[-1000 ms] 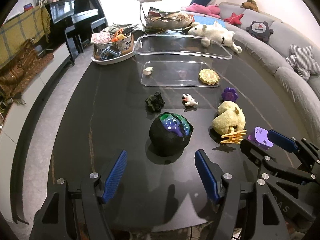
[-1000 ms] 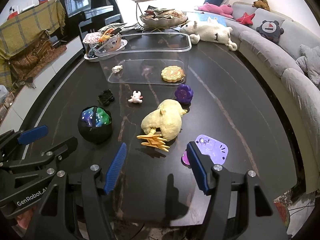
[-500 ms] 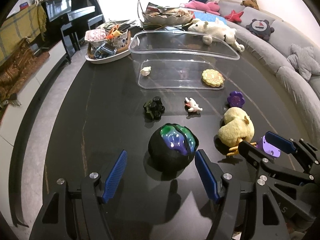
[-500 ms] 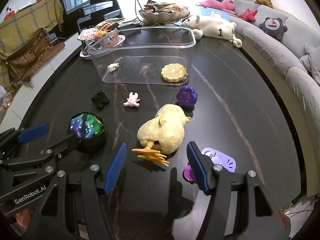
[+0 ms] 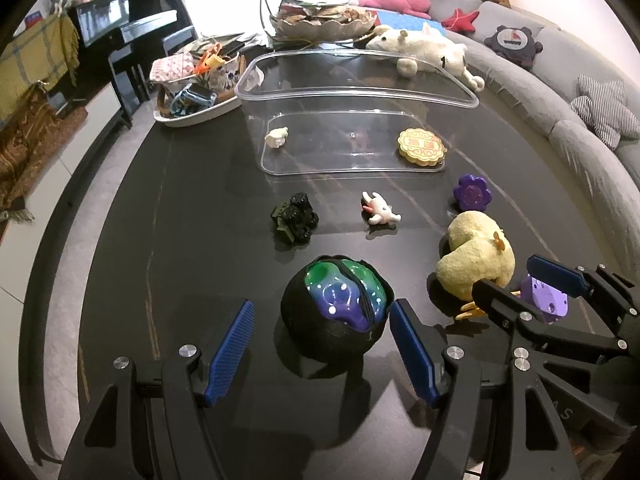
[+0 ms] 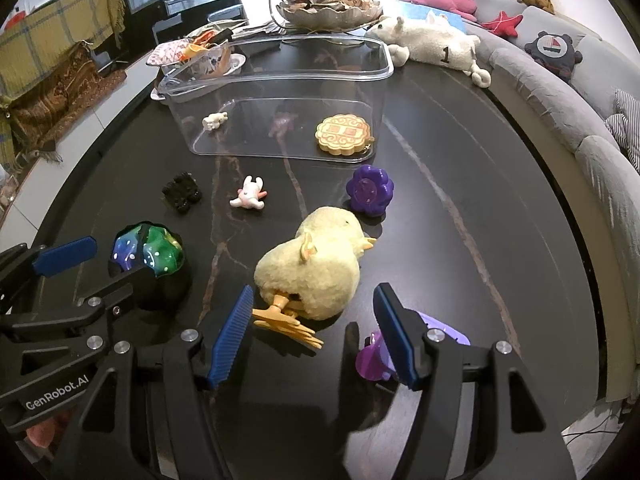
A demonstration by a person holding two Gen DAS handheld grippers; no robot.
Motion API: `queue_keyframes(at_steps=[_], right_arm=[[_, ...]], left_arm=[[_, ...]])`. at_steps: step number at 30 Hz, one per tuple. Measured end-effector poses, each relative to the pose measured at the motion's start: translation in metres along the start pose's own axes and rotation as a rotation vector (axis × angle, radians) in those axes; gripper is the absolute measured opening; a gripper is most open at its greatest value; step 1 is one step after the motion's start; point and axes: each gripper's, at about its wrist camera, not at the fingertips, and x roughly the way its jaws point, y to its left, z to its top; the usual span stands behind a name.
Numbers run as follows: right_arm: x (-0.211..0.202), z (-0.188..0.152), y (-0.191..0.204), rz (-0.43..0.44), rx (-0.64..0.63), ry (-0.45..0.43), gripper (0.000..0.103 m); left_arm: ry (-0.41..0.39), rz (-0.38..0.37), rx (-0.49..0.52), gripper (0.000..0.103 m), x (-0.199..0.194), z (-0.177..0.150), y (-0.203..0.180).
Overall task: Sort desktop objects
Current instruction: 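Move the left tool toward the black-green ball while the right tool approaches the yellow chick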
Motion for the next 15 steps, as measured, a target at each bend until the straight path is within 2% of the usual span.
queue_keyframes(at_steps=[15], right_arm=[[0.015, 0.004, -0.004, 0.013, 0.007, 0.025, 0.060]], left_arm=[[0.026, -0.027, 0.003, 0.067, 0.015, 0.005, 0.000]])
